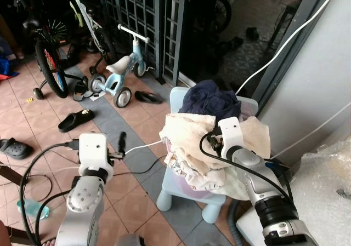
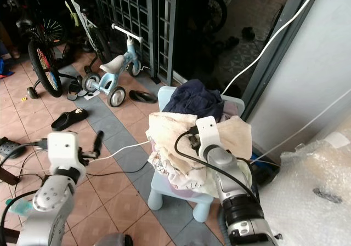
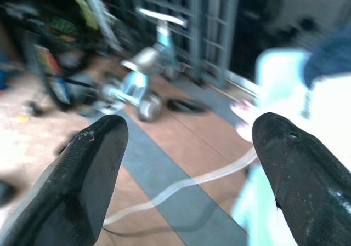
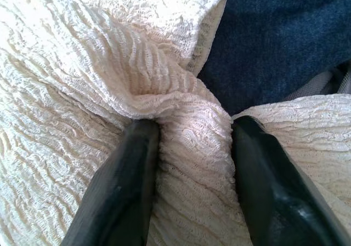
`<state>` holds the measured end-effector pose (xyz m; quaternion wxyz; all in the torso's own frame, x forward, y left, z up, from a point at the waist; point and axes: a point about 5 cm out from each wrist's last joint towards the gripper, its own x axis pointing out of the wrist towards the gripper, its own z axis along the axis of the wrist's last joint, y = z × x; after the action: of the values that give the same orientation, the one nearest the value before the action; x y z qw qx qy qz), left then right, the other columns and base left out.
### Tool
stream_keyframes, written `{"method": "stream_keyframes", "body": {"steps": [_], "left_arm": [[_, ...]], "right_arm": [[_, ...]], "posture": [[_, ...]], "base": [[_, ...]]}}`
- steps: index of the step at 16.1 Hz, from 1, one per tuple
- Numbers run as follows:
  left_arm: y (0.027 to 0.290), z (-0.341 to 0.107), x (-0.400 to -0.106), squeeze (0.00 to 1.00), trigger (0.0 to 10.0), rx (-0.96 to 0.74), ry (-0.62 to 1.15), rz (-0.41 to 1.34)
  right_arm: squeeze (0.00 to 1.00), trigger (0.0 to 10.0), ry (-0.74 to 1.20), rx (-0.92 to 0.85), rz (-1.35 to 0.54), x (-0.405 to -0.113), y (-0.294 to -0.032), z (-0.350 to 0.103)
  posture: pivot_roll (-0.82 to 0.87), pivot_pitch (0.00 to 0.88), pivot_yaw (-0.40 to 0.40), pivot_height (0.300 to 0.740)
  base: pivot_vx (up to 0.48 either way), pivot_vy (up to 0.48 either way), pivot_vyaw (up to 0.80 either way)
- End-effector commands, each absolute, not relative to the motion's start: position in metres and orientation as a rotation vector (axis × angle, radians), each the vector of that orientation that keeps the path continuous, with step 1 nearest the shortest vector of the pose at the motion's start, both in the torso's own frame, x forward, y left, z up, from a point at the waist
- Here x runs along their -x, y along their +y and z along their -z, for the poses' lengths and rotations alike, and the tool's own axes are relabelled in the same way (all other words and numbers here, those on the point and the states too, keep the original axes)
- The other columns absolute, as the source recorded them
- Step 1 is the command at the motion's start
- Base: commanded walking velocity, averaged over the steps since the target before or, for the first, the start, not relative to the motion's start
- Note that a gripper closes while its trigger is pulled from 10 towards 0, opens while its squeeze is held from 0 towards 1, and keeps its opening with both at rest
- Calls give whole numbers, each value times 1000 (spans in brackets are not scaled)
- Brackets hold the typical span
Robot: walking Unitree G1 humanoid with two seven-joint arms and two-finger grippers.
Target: Clothes washing
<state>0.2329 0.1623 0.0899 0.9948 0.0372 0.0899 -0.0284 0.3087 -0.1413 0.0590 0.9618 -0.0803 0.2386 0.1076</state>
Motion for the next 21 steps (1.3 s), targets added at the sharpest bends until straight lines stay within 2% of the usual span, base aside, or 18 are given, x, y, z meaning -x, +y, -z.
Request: {"method": "stream_keyframes", "body": {"steps": [1,4,7,19,21], "left_arm": [[154,-83,-230,0,10000,-62,236,126],[146,-78,-230,0,10000,-84,282,217],[146,-77,-230,0,10000,-88,297,233],[154,-74,-229,0,10000,-110,310,208],[152,-75,-231,0,10000,-138,284,208]], "right_arm": [[0,0,521,152,-204,-308,-145,-55],[0,0,520,136,-204,-308,-144,-55],[0,0,508,114,-197,-309,-144,-57],[0,0,444,46,-193,-313,-142,-66],[0,0,252,-55,-167,-317,-142,-92]], "posture": [[44,52,-36,740],[41,38,-31,740],[37,22,-26,740],[31,0,-14,740],[31,0,-16,740]], "base": [[0,0,0],[0,0,0],[0,0,0],[0,0,0],[0,0,0]]}}
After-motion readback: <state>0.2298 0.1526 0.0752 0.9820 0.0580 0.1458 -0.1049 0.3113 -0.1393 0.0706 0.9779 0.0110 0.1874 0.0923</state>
